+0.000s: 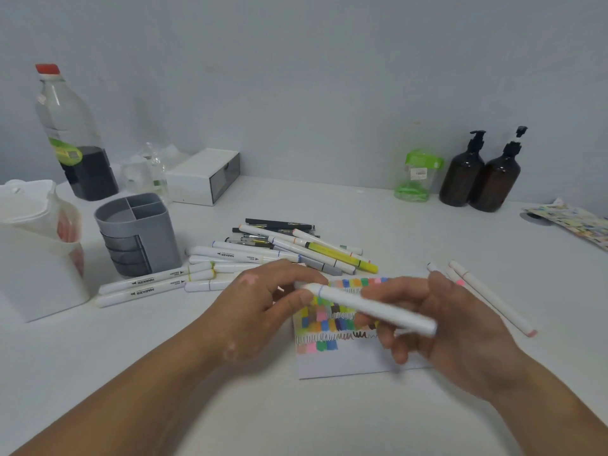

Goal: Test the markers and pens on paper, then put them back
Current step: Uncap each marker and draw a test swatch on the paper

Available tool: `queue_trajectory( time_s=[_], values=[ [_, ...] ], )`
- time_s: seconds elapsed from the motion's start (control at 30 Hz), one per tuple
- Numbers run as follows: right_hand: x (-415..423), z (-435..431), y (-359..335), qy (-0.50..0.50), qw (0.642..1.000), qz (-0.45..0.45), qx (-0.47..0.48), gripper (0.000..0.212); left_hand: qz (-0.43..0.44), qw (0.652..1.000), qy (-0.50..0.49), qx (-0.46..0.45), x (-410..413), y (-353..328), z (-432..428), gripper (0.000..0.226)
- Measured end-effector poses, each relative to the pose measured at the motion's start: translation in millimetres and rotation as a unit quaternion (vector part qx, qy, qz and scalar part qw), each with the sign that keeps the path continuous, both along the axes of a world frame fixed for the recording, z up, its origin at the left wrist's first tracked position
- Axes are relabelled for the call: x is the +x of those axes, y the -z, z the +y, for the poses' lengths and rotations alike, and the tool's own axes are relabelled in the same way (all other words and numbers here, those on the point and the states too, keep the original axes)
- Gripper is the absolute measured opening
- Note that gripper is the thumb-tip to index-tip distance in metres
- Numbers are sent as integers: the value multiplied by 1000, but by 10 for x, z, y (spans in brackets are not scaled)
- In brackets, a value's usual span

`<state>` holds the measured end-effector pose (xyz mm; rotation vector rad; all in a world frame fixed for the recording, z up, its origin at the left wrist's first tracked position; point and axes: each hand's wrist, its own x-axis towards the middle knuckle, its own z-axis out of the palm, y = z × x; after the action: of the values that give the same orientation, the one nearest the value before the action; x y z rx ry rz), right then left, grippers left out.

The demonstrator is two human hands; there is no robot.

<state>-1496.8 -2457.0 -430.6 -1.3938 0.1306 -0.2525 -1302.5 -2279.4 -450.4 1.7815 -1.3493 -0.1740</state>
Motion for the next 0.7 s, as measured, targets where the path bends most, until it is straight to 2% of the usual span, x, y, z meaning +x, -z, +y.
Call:
queue_trajectory(
  time_s=[0.07, 0.13, 0.2, 0.3, 0.33, 0.4, 0.47, 0.5, 0.6, 0.7],
  values=[
    [-2, 9, -5, -35, 996, 73, -44, 48, -32, 999, 15, 7, 2, 2, 9, 23],
    [21, 71, 21, -23, 981, 130, -145, 29, -57, 997, 49, 2, -40, 3, 5, 23],
    [30, 99, 34, -9, 963, 151, -225, 26, -74, 995, 61, 0, -72, 9, -8, 25],
    [-2, -10, -11, 87, 937, 142, -306, 19, -100, 995, -16, 7, 27, 39, -2, 33],
    [-25, -91, -18, 149, 916, 138, -347, 17, -117, 991, -59, 16, 89, 47, 4, 31],
    [-78, -260, -20, 274, 845, 157, -432, 14, -154, 977, -146, 35, 233, 62, 18, 22],
    [-131, -405, 7, 345, 782, 205, -477, 16, -169, 960, -214, 60, 368, 82, 43, 17],
    [-148, -465, 30, 366, 762, 230, -483, 16, -170, 954, -236, 79, 415, 96, 59, 18],
    [-181, -599, 106, 406, 718, 285, -489, 7, -177, 940, -261, 132, 455, 114, 78, 18],
    [-197, -642, 164, 417, 699, 314, -488, 15, -172, 937, -261, 157, 417, 111, 68, 17]
  ],
)
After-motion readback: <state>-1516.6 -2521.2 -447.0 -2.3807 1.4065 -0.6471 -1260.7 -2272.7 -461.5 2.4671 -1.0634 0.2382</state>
